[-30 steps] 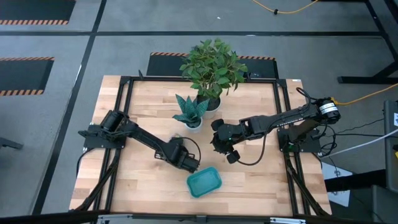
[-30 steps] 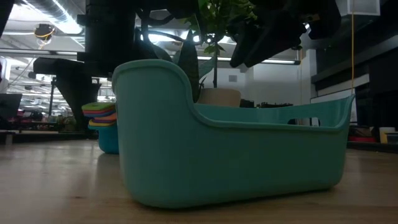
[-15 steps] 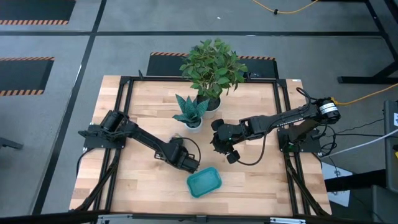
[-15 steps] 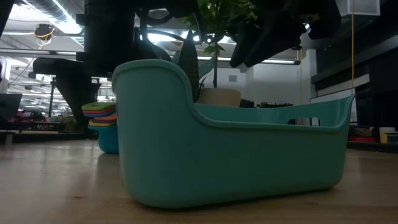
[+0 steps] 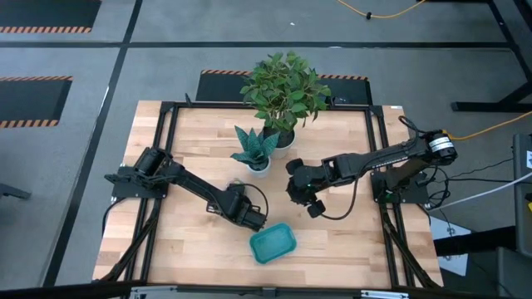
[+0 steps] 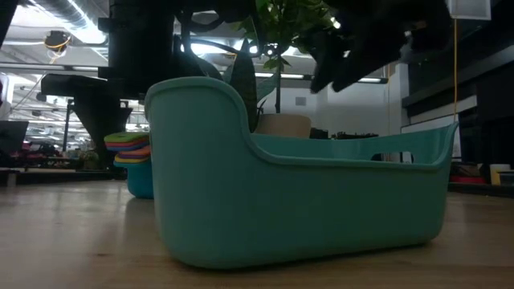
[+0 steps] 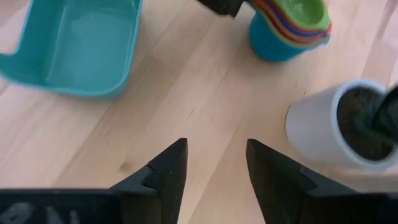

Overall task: Nest measuring cups in basket
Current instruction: Put the stacked measuring cups into the green bin

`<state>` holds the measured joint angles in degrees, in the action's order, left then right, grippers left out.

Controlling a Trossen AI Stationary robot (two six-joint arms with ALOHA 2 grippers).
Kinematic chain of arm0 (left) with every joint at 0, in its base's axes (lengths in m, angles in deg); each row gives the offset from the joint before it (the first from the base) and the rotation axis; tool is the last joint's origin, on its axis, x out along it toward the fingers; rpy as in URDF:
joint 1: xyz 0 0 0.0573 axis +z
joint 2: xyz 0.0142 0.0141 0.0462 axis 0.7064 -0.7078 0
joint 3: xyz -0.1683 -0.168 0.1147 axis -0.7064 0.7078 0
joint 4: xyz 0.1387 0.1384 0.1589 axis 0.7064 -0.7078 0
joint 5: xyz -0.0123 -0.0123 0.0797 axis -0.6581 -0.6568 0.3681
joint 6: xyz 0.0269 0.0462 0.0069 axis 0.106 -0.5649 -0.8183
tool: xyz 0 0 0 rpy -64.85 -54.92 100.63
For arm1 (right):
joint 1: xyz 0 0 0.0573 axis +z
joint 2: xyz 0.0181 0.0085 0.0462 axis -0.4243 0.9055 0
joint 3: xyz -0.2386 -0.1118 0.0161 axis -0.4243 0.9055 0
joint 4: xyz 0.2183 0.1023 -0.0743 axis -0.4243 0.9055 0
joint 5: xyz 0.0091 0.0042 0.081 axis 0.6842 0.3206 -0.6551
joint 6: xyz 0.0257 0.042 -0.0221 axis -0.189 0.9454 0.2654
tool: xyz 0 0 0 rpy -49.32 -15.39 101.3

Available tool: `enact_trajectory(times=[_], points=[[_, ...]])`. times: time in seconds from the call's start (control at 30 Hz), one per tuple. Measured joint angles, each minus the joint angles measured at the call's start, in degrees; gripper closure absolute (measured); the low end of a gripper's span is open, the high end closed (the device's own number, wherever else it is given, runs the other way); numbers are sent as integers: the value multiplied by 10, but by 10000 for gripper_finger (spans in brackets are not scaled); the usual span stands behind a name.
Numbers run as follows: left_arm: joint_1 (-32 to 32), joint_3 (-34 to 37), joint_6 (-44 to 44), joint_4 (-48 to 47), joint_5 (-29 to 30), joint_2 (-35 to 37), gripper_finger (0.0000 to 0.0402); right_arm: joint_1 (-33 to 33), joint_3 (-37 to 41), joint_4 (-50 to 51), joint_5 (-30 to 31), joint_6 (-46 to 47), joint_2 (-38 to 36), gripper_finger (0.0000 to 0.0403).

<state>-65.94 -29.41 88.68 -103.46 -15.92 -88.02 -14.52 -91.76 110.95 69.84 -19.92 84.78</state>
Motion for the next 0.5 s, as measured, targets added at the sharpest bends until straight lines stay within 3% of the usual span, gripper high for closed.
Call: enact_trajectory(times=[0.5], points=[[0,0,-3,-1,0,0,255,-1,0,160,0,38,-132,234]])
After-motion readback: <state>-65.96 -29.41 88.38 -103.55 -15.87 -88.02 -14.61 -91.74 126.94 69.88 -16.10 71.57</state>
